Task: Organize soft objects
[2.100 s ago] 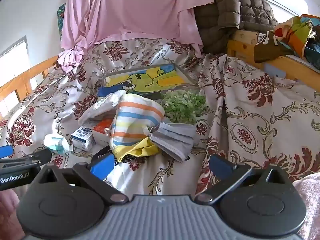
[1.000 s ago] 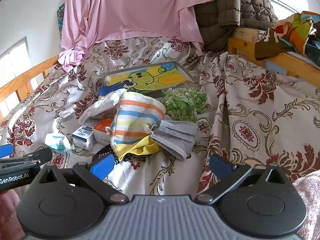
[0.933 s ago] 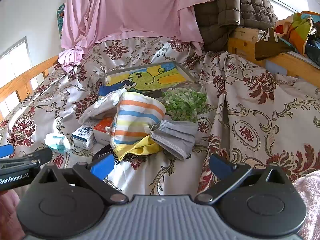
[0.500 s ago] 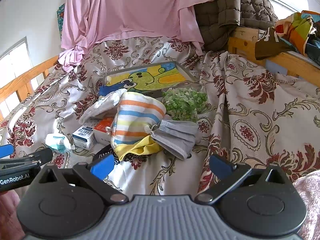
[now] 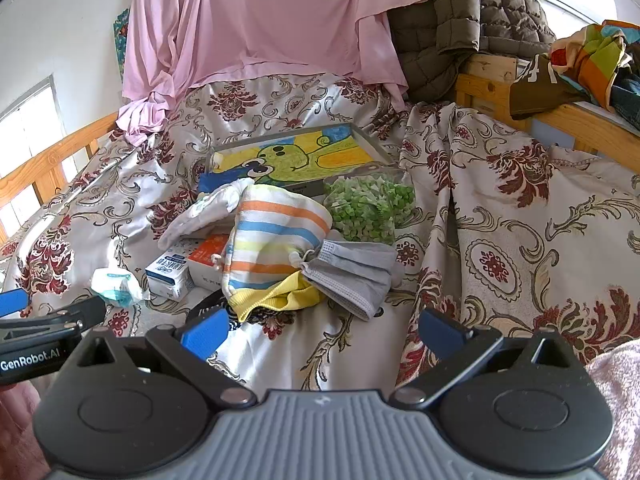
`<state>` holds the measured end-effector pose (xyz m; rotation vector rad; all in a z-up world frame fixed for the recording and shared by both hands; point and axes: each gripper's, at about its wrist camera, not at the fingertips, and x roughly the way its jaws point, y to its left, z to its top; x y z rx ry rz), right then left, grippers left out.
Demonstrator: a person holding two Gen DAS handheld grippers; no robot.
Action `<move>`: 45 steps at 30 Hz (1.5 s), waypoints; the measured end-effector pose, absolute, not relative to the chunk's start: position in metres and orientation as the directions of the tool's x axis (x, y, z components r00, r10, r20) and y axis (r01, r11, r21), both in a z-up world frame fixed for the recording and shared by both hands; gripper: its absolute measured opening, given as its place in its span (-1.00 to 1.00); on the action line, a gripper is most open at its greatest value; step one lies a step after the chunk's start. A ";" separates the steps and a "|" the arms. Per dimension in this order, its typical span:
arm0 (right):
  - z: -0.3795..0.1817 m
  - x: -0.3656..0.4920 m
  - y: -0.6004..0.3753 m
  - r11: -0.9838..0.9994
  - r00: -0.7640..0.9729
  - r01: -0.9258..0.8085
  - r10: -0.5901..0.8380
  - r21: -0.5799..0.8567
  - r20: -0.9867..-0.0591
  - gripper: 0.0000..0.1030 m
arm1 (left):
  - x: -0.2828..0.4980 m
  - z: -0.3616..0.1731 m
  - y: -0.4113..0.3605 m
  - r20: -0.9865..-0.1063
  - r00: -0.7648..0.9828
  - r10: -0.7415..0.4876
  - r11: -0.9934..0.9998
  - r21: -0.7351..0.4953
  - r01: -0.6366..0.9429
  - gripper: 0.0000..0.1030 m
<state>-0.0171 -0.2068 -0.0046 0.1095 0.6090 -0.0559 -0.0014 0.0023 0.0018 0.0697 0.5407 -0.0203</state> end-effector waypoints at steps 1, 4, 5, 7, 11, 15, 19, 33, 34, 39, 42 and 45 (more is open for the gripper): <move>-0.005 -0.017 -0.207 0.993 0.819 0.085 -0.020 0.086 -0.573 0.99 | -0.001 0.002 0.002 -0.515 0.857 -0.001 0.997 0.061 0.038 0.99; -0.004 -0.017 -0.207 0.993 0.819 0.085 -0.020 0.086 -0.574 0.99 | -0.001 0.002 0.003 -0.515 0.857 -0.001 0.997 0.061 0.038 0.99; -0.004 -0.017 -0.207 0.993 0.819 0.084 -0.020 0.087 -0.574 0.99 | -0.001 0.002 0.002 -0.515 0.857 -0.001 0.997 0.062 0.038 0.99; -0.004 -0.017 -0.207 0.993 0.819 0.084 -0.019 0.087 -0.574 1.00 | -0.001 0.002 0.002 -0.514 0.858 -0.001 0.997 0.061 0.038 0.99; -0.005 -0.017 -0.207 0.993 0.819 0.085 -0.020 0.087 -0.574 0.99 | -0.001 0.002 0.002 -0.514 0.858 -0.001 0.997 0.062 0.038 0.99; -0.004 -0.017 -0.207 0.993 0.819 0.085 -0.020 0.087 -0.574 0.99 | -0.002 0.002 0.002 -0.514 0.858 0.000 0.997 0.063 0.038 0.99; -0.004 -0.017 -0.208 0.993 0.819 0.085 -0.019 0.087 -0.574 0.99 | -0.002 0.002 0.002 -0.513 0.858 0.000 0.997 0.063 0.038 0.99; -0.005 -0.016 -0.206 0.992 0.818 0.093 -0.024 0.091 -0.575 0.99 | 0.002 0.005 0.005 -0.523 0.852 0.005 0.997 0.063 0.033 0.99; -0.004 -0.016 -0.207 0.992 0.820 0.091 -0.021 0.093 -0.572 1.00 | 0.003 0.006 0.007 -0.530 0.848 0.005 0.998 0.060 0.032 0.99; 0.000 -0.007 -0.205 0.994 0.816 0.023 0.046 0.112 -0.576 1.00 | 0.020 0.014 0.019 -0.568 0.823 -0.012 0.999 0.021 0.029 0.99; 0.000 0.004 -0.199 0.995 0.805 -0.033 0.083 0.096 -0.587 1.00 | 0.036 0.020 0.026 -0.592 0.805 -0.033 0.998 0.026 0.060 0.99; 0.002 0.016 -0.191 0.992 0.795 -0.105 0.122 0.062 -0.594 1.00 | 0.057 0.023 0.035 -0.630 0.774 -0.058 0.995 0.028 0.096 0.99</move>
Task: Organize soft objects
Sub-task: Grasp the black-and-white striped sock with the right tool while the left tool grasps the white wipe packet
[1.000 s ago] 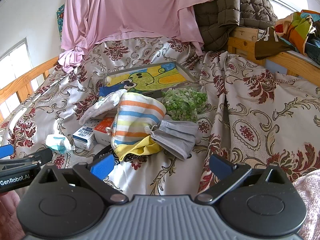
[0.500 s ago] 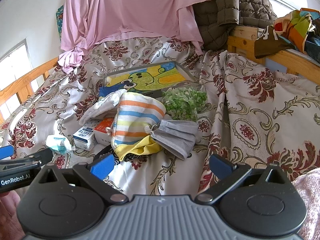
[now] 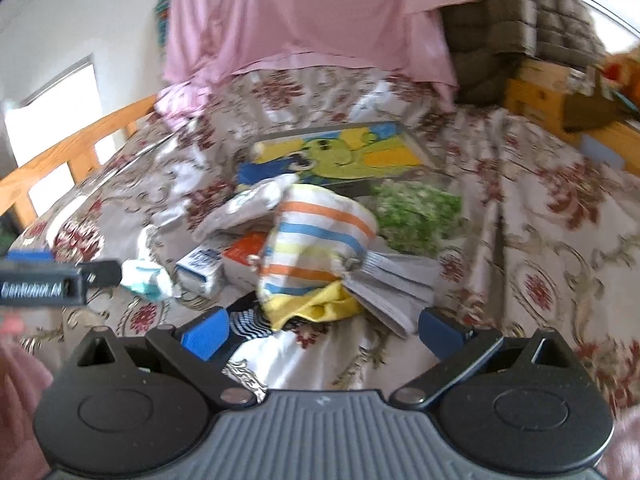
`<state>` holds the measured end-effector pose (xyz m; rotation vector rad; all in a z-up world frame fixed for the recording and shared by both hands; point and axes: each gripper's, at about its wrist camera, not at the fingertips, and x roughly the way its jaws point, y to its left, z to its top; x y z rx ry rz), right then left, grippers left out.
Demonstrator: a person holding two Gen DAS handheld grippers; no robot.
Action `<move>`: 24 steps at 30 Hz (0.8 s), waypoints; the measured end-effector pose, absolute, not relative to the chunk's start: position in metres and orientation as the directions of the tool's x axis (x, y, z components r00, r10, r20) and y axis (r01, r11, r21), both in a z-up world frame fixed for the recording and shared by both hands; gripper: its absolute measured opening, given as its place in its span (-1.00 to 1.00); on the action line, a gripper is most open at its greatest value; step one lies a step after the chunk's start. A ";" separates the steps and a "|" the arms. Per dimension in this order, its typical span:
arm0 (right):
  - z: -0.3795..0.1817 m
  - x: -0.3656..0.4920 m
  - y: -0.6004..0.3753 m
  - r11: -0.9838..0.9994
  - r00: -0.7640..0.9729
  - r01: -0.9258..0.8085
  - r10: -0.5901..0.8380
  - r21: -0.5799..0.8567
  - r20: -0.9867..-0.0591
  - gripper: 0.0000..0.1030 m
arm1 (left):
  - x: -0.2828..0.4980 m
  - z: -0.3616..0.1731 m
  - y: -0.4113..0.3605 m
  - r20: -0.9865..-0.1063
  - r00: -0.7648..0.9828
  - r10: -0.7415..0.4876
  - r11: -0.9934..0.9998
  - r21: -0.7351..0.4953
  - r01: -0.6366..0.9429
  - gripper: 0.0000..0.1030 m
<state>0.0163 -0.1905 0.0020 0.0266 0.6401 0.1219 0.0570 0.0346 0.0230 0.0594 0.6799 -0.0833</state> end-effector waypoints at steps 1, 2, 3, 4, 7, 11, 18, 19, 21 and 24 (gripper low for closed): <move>0.002 0.021 -0.187 0.990 0.789 -0.130 0.131 0.047 -0.600 1.00 | 0.064 0.022 0.036 -0.649 0.758 -0.067 0.994 0.021 0.106 0.99; 0.002 0.025 -0.184 0.988 0.781 -0.149 0.139 0.034 -0.609 0.99 | 0.073 0.019 0.039 -0.677 0.732 -0.081 0.993 0.009 0.118 0.99; 0.000 0.031 -0.180 0.984 0.768 -0.177 0.149 0.017 -0.622 0.99 | 0.079 0.017 0.041 -0.696 0.712 -0.092 0.992 0.000 0.128 0.99; -0.001 0.035 -0.177 0.981 0.760 -0.195 0.156 0.007 -0.631 0.99 | 0.087 0.013 0.043 -0.717 0.690 -0.101 0.990 -0.007 0.138 0.99; -0.009 0.046 -0.166 0.966 0.729 -0.258 0.189 -0.009 -0.658 0.99 | 0.108 0.004 0.046 -0.765 0.634 -0.110 0.987 -0.012 0.157 0.99; -0.025 0.065 -0.156 0.944 0.657 -0.328 0.261 0.044 -0.707 0.99 | 0.129 -0.009 0.051 -0.774 0.627 -0.095 0.993 -0.027 0.117 0.98; -0.049 0.095 -0.149 0.933 0.563 -0.321 0.324 0.161 -0.760 0.84 | 0.162 -0.029 0.054 -0.787 0.609 -0.097 0.995 -0.091 0.042 0.89; -0.052 0.098 -0.149 0.936 0.558 -0.310 0.323 0.170 -0.765 0.81 | 0.163 -0.031 0.053 -0.790 0.604 -0.101 0.995 -0.094 0.043 0.89; -0.059 0.106 -0.151 0.938 0.540 -0.285 0.326 0.195 -0.776 0.74 | 0.165 -0.034 0.054 -0.794 0.599 -0.105 0.994 -0.100 0.042 0.87; -0.066 0.114 -0.152 0.941 0.529 -0.261 0.325 0.215 -0.784 0.66 | 0.167 -0.038 0.057 -0.795 0.596 -0.110 0.993 -0.115 0.030 0.85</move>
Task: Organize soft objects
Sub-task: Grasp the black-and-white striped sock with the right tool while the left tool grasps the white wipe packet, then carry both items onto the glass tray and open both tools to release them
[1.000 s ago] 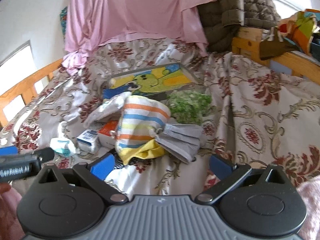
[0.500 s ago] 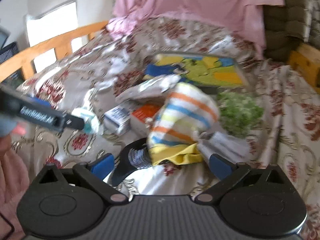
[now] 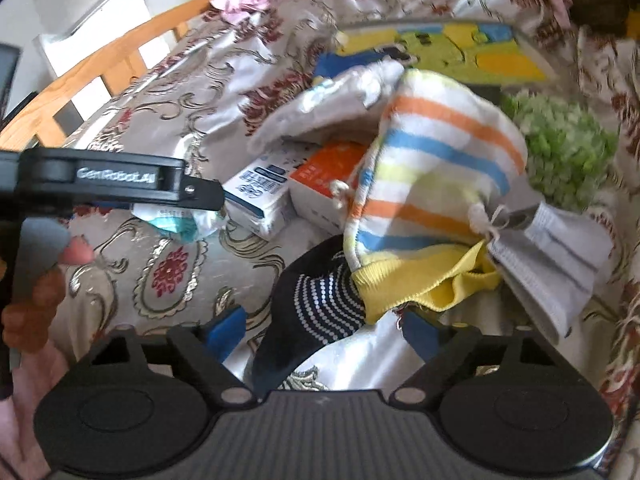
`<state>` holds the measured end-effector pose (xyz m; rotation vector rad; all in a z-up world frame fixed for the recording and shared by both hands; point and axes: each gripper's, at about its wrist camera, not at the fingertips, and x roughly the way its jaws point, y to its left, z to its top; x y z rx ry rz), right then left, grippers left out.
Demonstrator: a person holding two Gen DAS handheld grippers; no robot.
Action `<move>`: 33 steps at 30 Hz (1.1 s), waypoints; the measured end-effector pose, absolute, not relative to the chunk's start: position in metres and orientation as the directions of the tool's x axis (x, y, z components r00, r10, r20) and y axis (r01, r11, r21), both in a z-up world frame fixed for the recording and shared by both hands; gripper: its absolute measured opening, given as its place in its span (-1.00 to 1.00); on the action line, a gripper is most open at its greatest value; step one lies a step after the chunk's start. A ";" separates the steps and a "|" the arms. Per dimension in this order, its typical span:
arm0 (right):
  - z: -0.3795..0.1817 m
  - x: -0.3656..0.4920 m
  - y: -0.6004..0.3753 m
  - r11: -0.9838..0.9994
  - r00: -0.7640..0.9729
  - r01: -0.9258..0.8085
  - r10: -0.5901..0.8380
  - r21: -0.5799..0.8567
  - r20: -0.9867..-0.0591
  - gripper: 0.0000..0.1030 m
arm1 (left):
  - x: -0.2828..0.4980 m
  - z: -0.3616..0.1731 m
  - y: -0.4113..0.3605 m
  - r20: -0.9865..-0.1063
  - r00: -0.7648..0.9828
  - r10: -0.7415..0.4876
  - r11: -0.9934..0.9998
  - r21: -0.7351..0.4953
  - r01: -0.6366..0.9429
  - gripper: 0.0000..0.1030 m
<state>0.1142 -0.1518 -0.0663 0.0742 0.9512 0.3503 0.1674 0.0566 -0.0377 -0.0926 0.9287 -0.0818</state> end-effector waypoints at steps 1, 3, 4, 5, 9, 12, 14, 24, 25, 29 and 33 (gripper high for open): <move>-0.068 0.117 -0.150 0.944 0.534 -0.255 0.319 0.211 -0.783 0.65 | 0.168 -0.039 0.058 -0.793 0.599 -0.108 0.993 -0.118 0.023 0.84; -0.071 0.121 -0.149 0.946 0.545 -0.251 0.312 0.203 -0.779 0.58 | 0.172 -0.042 0.060 -0.793 0.600 -0.102 0.993 -0.122 0.008 0.80; -0.072 0.123 -0.147 0.947 0.549 -0.250 0.309 0.200 -0.777 0.56 | 0.173 -0.044 0.061 -0.795 0.599 -0.096 0.993 -0.118 0.002 0.79; -0.073 0.124 -0.146 0.948 0.553 -0.249 0.308 0.199 -0.774 0.51 | 0.175 -0.047 0.061 -0.797 0.597 -0.089 0.994 -0.112 -0.002 0.77; -0.079 0.131 -0.138 0.951 0.564 -0.256 0.291 0.171 -0.773 0.26 | 0.181 -0.054 0.062 -0.791 0.608 -0.069 0.997 -0.083 0.005 0.67; -0.081 0.130 -0.134 0.951 0.560 -0.264 0.286 0.160 -0.778 0.10 | 0.181 -0.054 0.063 -0.780 0.621 -0.077 0.996 -0.087 0.014 0.61; -0.081 0.128 -0.134 0.951 0.558 -0.261 0.287 0.163 -0.778 -0.03 | 0.180 -0.053 0.062 -0.779 0.622 -0.078 0.996 -0.086 0.017 0.59; -0.076 0.118 -0.140 0.947 0.547 -0.236 0.316 0.219 -0.775 -0.35 | 0.168 -0.050 0.053 -0.765 0.605 -0.219 0.975 -0.197 0.103 0.50; -0.075 0.117 -0.140 0.947 0.553 -0.234 0.315 0.219 -0.772 -0.38 | 0.167 -0.050 0.051 -0.764 0.607 -0.219 0.975 -0.189 0.113 0.50; -0.070 0.112 -0.140 0.947 0.588 -0.242 0.316 0.211 -0.745 -0.69 | 0.165 -0.048 0.048 -0.758 0.605 -0.245 0.969 -0.211 0.128 0.50; -0.060 0.101 -0.142 0.938 0.603 -0.264 0.341 0.223 -0.721 -0.78 | 0.163 -0.045 0.050 -0.753 0.602 -0.266 0.963 -0.239 0.126 0.50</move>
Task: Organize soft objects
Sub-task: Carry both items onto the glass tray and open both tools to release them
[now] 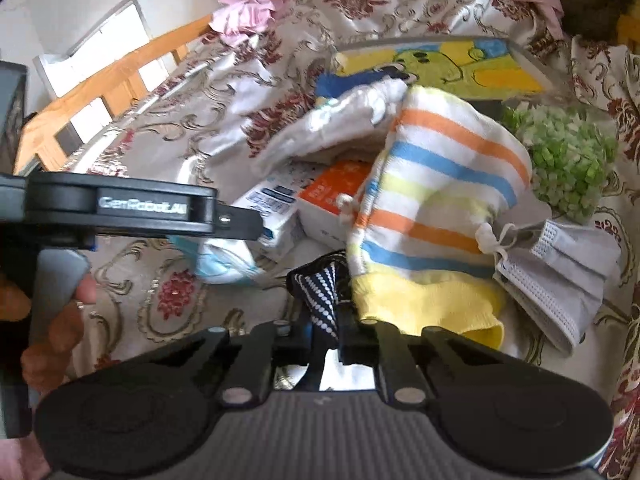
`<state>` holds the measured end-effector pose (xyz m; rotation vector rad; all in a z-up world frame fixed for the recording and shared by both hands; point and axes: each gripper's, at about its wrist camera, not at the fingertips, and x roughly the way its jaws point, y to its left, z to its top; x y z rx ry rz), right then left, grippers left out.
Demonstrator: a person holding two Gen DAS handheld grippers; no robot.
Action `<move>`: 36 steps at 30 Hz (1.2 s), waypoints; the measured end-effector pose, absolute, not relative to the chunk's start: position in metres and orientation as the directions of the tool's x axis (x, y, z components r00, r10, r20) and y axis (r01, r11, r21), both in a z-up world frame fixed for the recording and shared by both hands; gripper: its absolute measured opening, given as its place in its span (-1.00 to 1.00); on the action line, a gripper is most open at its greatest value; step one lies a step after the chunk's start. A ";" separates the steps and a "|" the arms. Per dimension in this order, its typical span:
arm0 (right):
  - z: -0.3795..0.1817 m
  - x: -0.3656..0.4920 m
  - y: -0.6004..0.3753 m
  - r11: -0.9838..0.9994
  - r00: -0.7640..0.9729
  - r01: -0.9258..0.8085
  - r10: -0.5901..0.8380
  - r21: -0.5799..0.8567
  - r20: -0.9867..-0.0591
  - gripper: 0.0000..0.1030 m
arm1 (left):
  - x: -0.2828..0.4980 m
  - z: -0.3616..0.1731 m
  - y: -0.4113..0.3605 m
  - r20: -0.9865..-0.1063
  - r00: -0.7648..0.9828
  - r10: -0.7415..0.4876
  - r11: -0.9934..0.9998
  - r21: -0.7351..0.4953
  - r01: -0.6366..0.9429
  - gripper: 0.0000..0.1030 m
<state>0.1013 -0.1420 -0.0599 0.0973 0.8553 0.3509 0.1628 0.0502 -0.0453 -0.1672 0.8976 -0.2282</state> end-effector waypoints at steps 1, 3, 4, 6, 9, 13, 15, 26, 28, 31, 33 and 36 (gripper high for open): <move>-0.057 0.097 -0.142 0.938 0.606 -0.267 0.341 0.220 -0.719 -0.78 | 0.162 -0.044 0.051 -0.751 0.603 -0.269 0.962 -0.245 0.124 0.50; -0.053 0.086 -0.142 0.936 0.616 -0.283 0.346 0.211 -0.707 -0.80 | 0.161 -0.043 0.052 -0.745 0.605 -0.281 0.958 -0.260 0.126 0.50; -0.050 0.082 -0.141 0.935 0.625 -0.290 0.345 0.202 -0.700 -0.80 | 0.159 -0.042 0.052 -0.741 0.607 -0.287 0.956 -0.265 0.129 0.50; -0.043 0.073 -0.141 0.937 0.662 -0.304 0.339 0.175 -0.668 -0.81 | 0.157 -0.039 0.052 -0.729 0.614 -0.301 0.951 -0.277 0.136 0.50; -0.028 0.060 -0.143 0.941 0.731 -0.308 0.328 0.141 -0.598 -0.81 | 0.151 -0.032 0.052 -0.696 0.638 -0.330 0.940 -0.303 0.157 0.50; -0.007 0.054 -0.147 0.951 0.801 -0.294 0.300 0.097 -0.519 -0.81 | 0.142 -0.018 0.053 -0.640 0.681 -0.356 0.928 -0.325 0.180 0.50; 0.005 0.055 -0.151 0.956 0.818 -0.276 0.287 0.098 -0.499 -0.81 | 0.139 -0.011 0.053 -0.611 0.702 -0.367 0.922 -0.340 0.186 0.50; 0.070 0.106 -0.168 0.954 0.874 -0.299 0.276 0.005 -0.399 -0.81 | 0.166 0.044 0.029 -0.503 0.770 -0.393 0.916 -0.290 0.278 0.52; 0.081 0.127 -0.173 0.957 0.887 -0.292 0.269 -0.004 -0.375 -0.81 | 0.180 0.052 0.024 -0.483 0.783 -0.393 0.916 -0.281 0.286 0.52; 0.090 0.165 -0.182 0.963 0.907 -0.268 0.251 -0.003 -0.338 -0.80 | 0.211 0.061 0.018 -0.451 0.799 -0.398 0.912 -0.292 0.289 0.52; 0.090 0.196 -0.188 0.966 0.912 -0.257 0.249 0.020 -0.326 -0.79 | 0.236 0.062 0.012 -0.440 0.807 -0.394 0.913 -0.288 0.289 0.52; 0.079 0.241 -0.196 0.973 0.914 -0.224 0.231 0.058 -0.333 -0.79 | 0.275 0.058 0.002 -0.438 0.813 -0.384 0.918 -0.277 0.285 0.52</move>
